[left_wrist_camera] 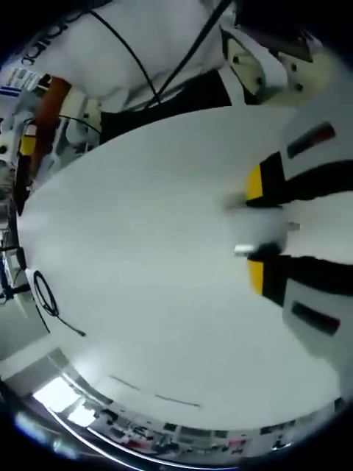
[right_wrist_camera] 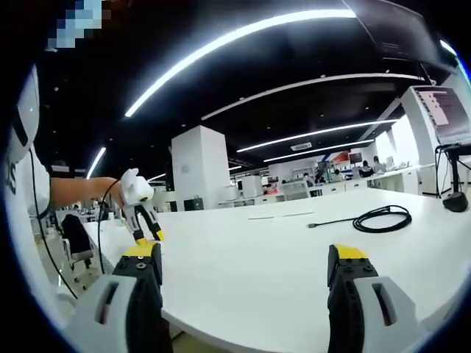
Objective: Plug the desk Type‑C cable into the charger adapter.
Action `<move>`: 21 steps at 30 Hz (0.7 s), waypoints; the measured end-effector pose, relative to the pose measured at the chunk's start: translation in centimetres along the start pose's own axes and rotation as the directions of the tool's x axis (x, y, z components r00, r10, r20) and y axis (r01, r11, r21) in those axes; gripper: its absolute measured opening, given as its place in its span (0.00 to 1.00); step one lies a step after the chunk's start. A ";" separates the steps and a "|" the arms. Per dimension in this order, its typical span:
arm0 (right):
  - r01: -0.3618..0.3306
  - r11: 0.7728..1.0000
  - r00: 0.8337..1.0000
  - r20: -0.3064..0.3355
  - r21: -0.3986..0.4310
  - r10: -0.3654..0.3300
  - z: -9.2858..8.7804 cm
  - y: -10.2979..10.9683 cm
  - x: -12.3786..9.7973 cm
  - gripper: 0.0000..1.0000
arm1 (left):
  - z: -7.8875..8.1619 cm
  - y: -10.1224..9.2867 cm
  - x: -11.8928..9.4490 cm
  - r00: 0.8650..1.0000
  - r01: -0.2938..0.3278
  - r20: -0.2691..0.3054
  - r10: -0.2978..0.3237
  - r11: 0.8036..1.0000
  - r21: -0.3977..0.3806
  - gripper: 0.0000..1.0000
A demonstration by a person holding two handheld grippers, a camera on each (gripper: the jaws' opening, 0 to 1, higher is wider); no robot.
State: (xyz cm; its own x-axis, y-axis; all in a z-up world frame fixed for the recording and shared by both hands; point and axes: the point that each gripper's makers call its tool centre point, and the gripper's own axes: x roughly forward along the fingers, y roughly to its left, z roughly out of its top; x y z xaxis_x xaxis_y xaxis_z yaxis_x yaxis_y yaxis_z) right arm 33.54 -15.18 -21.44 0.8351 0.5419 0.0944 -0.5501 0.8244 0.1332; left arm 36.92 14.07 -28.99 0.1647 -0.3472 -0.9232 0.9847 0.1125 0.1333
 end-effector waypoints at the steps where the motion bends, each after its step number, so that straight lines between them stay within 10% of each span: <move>1: 0.001 1.000 1.000 -0.001 0.000 -0.001 0.0 0.0 0.0 0.94 | -0.1 0.0 0.0 1.000 0.005 0.006 -0.005 1.000 0.000 0.28; 12: 0.002 1.000 1.000 -0.005 0.004 -0.002 -0.1 -0.2 0.0 0.94 | 1.8 0.1 -1.4 0.985 0.023 0.172 -0.008 0.996 -0.082 0.46; 21: -0.004 1.000 1.000 -0.010 0.005 0.004 -0.3 0.1 0.2 0.94 | 3.2 -0.1 -2.8 0.916 0.003 0.392 0.082 0.978 -0.211 0.58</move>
State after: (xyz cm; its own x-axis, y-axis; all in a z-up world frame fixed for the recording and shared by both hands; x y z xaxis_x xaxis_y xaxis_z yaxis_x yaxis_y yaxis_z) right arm 33.63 -14.95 -21.73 0.8328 0.5471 0.0847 -0.5536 0.8214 0.1373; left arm 36.50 12.07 -25.27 0.2539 -0.6741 -0.6936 0.9509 0.3052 0.0514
